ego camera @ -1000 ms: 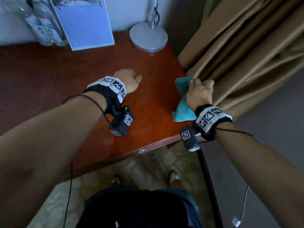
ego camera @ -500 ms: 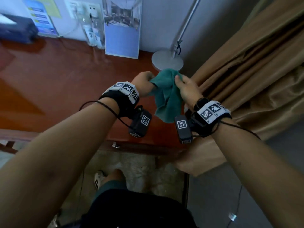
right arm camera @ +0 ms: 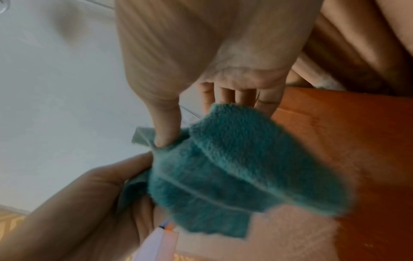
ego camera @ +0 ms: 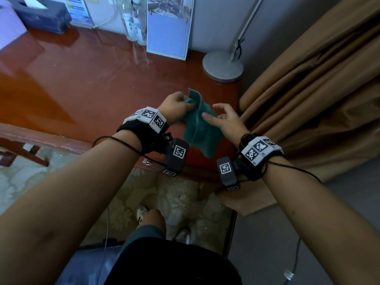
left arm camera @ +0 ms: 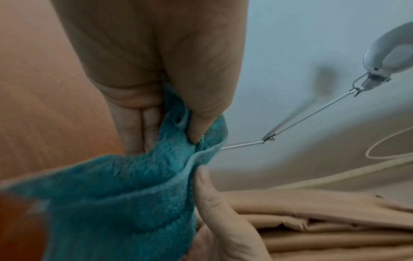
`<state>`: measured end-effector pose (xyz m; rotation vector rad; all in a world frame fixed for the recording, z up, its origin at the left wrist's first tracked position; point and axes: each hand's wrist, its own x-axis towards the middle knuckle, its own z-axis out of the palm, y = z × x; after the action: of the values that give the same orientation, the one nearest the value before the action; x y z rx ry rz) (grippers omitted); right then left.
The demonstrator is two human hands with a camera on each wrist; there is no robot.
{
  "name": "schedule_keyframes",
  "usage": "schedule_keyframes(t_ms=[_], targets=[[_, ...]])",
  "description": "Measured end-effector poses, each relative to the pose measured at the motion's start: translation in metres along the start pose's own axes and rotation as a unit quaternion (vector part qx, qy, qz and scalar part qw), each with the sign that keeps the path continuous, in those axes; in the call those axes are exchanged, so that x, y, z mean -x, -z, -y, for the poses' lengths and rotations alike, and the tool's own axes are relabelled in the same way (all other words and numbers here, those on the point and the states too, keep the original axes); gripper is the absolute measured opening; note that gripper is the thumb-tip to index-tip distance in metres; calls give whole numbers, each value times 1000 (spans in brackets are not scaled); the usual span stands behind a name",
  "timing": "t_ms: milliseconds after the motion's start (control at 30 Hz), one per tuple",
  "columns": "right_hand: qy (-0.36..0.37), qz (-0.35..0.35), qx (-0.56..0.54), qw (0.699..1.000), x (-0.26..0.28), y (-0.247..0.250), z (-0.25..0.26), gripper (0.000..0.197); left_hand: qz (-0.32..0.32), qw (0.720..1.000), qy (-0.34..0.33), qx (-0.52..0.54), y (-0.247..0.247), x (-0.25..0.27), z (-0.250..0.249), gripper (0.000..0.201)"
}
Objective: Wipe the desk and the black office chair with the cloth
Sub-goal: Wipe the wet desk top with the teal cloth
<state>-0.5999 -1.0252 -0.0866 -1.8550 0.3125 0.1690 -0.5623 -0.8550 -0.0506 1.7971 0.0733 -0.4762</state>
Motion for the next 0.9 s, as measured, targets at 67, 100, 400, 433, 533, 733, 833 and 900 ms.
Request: schedule_keyframes(t_ms=[67, 100, 400, 433, 533, 733, 833, 900], targets=[[0, 14, 0, 1000, 3, -1, -6, 41, -5, 1000, -13, -24, -5, 1, 4, 17], [-5, 20, -14, 1000, 4, -2, -7, 32, -10, 999, -27, -44, -7, 2, 6, 18], [-41, 32, 15, 999, 5, -3, -8, 25, -96, 965, -1, -245, 3, -5, 40, 37], [-50, 10, 14, 999, 0, -3, -15, 25, -120, 959, 5, -258, 5, -8, 44, 36], [-93, -54, 35, 994, -15, -3, -39, 41, -161, 962, 38, -219, 12, -16, 57, 50], [-63, -132, 249, 957, -20, 4, -94, 51, -108, 927, -85, -350, -11, -28, 81, 47], [-5, -130, 309, 942, -17, -1, -115, 49, -1, 913, -155, -377, -51, -34, 97, 46], [37, -130, 341, 930, -20, -5, -128, 50, 55, 886, -187, -422, -79, -42, 105, 53]])
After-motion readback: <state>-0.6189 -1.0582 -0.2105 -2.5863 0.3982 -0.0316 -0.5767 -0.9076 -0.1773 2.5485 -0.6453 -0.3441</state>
